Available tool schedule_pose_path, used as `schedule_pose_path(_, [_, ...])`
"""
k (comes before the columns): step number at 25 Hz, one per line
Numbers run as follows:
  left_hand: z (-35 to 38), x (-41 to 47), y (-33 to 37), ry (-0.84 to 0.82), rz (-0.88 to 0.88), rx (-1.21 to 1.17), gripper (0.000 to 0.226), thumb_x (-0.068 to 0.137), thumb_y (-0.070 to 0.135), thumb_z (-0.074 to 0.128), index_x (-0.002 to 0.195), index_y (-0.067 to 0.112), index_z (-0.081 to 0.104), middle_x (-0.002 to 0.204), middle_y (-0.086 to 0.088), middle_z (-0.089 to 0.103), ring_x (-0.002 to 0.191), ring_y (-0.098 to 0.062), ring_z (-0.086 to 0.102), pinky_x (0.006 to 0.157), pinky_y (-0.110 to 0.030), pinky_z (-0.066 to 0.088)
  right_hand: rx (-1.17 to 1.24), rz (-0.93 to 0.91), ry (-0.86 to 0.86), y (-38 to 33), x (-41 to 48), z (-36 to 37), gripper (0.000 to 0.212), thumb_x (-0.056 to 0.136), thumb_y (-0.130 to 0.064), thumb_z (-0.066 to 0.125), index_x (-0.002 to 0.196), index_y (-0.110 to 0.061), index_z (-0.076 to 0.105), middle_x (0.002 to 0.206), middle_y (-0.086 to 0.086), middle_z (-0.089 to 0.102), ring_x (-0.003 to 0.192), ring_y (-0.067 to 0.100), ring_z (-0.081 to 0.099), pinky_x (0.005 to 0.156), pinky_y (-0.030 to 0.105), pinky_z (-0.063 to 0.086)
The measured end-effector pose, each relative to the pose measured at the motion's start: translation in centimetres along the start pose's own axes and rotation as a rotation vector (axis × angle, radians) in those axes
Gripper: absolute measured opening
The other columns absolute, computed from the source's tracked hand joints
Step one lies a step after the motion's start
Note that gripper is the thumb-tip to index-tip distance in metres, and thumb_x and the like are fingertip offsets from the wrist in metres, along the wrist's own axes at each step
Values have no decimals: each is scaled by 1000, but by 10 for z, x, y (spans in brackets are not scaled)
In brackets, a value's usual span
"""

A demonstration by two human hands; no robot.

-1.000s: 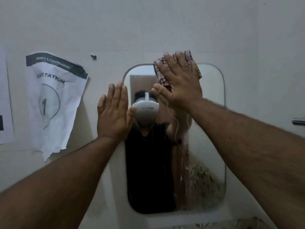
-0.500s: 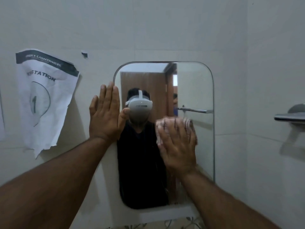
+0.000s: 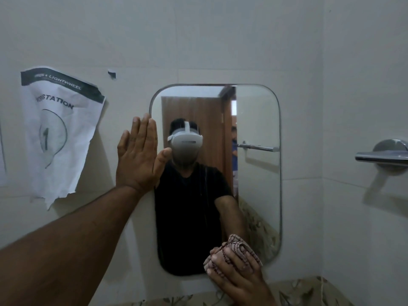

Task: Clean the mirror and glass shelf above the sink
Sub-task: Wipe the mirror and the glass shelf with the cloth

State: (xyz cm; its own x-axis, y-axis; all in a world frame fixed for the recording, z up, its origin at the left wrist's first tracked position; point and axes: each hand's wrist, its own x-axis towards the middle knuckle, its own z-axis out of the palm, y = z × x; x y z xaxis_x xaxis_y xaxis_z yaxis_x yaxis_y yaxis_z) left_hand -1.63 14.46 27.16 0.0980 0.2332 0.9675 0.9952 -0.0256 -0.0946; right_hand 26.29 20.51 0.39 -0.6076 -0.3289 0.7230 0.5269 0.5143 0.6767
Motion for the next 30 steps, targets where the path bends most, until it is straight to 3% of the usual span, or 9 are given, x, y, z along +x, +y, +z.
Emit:
schedule_pose_path(2, [-6, -2, 2, 5, -7, -8, 78, 108, 58, 23, 171, 15, 3, 180, -3, -2, 166, -19, -5, 133, -48, 8, -55, 144, -169, -19, -11, -15, 64, 106, -33, 11, 132, -50, 66, 137, -9, 80, 137, 9, 69, 134, 42, 34])
schedule_pose_path(3, [-7, -3, 2, 8, -10, -15, 79, 108, 57, 24, 171, 15, 4, 180, -3, -1, 166, -19, -5, 133, -47, 7, 11, 227, -282, -17, -6, -32, 63, 111, -30, 13, 139, -50, 66, 151, -14, 71, 138, 13, 68, 135, 44, 32])
schedule_pose_path(5, [-4, -3, 0, 10, -6, -19, 79, 108, 58, 24, 171, 14, 4, 180, -3, -1, 166, -20, -4, 133, -49, 9, 41, 262, -218, -3, 3, -55, 50, 120, -31, 27, 162, -41, 52, 174, -9, 45, 155, 29, 49, 129, 56, 35])
schedule_pose_path(11, [-5, -3, -1, -11, -9, 4, 79, 108, 59, 20, 171, 13, 8, 180, -5, 2, 167, -21, -3, 132, -50, 12, -4, 390, 62, 155, 191, -56, 68, 93, 0, 77, 158, -14, 60, 166, 12, 56, 156, 49, 45, 121, 76, 37])
schedule_pose_path(17, [-3, -4, 1, 27, -1, 46, 79, 108, 59, 19, 171, 12, 8, 180, -6, 3, 167, -22, -2, 133, -46, 8, -153, 757, 82, 280, 242, -94, 68, 105, -38, 34, 169, -16, 41, 178, 7, 39, 168, 35, 28, 137, 56, 16])
schedule_pose_path(21, [-4, -5, 3, 26, -2, 20, 78, 108, 58, 16, 171, 12, 8, 180, -6, 4, 167, -22, -2, 133, -48, 9, -229, 781, 135, 250, 170, -53, 79, 110, -57, 47, 177, -26, 18, 185, -10, 6, 173, 15, 4, 137, 59, 13])
schedule_pose_path(23, [-4, -6, 3, 39, -7, 12, 77, 109, 56, 18, 171, 12, 9, 180, -7, 5, 167, -22, -1, 133, -48, 10, -194, 736, 116, 214, 132, -34, 77, 109, -36, 53, 177, -25, 18, 181, -21, -19, 169, 8, -15, 136, 66, 15])
schedule_pose_path(26, [-4, -6, 2, 50, -5, 19, 78, 108, 57, 18, 170, 11, 9, 180, -7, 6, 167, -23, 1, 133, -48, 10, -72, 663, 146, 152, 69, -34, 73, 110, -20, 41, 176, -26, 11, 183, -21, -12, 170, 6, -8, 139, 57, 5])
schedule_pose_path(30, [-3, -5, 2, 43, -4, 43, 80, 108, 59, 15, 171, 10, 6, 180, -8, 3, 167, -23, -1, 133, -49, 11, -78, 640, -124, 89, -16, -54, 71, 100, -18, 49, 169, -21, 30, 186, -13, 4, 173, 21, 3, 128, 70, 25])
